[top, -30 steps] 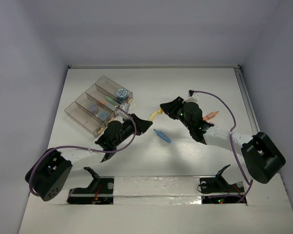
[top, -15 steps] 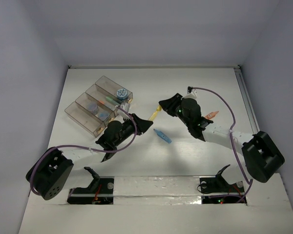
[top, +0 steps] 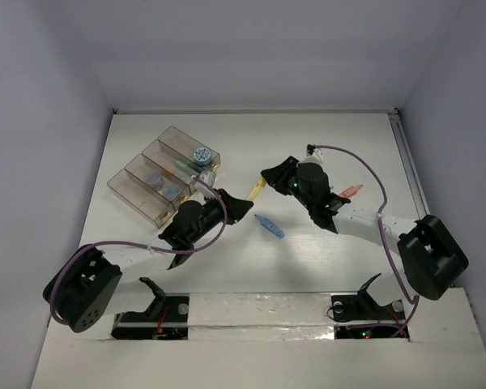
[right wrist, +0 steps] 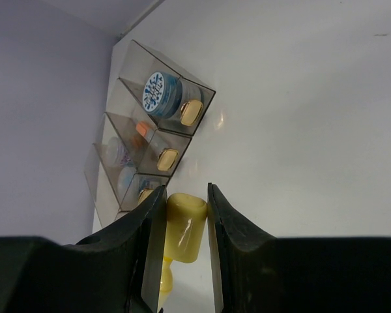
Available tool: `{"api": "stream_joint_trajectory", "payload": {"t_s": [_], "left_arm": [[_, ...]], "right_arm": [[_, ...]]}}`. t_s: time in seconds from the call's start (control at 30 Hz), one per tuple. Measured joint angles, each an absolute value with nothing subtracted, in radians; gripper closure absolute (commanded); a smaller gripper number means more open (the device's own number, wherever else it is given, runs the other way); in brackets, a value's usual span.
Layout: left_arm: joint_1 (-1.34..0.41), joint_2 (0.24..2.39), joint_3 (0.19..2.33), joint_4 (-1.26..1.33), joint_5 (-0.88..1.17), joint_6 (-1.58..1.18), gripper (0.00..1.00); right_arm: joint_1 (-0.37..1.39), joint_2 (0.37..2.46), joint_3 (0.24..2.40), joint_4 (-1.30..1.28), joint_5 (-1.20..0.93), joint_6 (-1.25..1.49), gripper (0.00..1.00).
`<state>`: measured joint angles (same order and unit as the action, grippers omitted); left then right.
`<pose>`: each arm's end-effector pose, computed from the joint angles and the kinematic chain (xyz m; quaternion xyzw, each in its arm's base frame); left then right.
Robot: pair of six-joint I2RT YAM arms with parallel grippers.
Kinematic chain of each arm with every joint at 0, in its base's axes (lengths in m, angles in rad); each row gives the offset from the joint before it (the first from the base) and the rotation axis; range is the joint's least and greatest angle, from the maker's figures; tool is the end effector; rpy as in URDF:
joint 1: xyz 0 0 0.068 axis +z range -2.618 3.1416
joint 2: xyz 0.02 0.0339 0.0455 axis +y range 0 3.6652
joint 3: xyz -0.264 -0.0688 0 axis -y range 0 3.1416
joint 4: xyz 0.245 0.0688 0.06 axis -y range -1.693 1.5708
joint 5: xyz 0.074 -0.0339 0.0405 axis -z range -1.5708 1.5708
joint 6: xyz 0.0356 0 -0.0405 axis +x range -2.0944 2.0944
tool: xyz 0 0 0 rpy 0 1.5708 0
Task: Sort the stationery into containers
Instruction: Close the pen in the storage box.
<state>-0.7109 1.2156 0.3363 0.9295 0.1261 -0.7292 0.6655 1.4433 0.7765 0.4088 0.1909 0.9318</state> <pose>0.1788 -0.1599 0.2160 0.0394 0.6882 -0.5095 0.5150 0.2570 0.1931 0.2432 0.1623 0.7739 0.3825 0.4779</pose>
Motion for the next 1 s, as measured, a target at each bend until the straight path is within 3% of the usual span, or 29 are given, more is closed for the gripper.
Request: {"api": "stream_joint_trajectory", "payload": {"t_s": [1.0], "left_arm": [[-0.778,1.195,0.337,0.915,-0.022,-0.617,1.0]], "right_arm": [[0.695,1.441,0.776,0.406,0.112,1.038,0.9]]}}
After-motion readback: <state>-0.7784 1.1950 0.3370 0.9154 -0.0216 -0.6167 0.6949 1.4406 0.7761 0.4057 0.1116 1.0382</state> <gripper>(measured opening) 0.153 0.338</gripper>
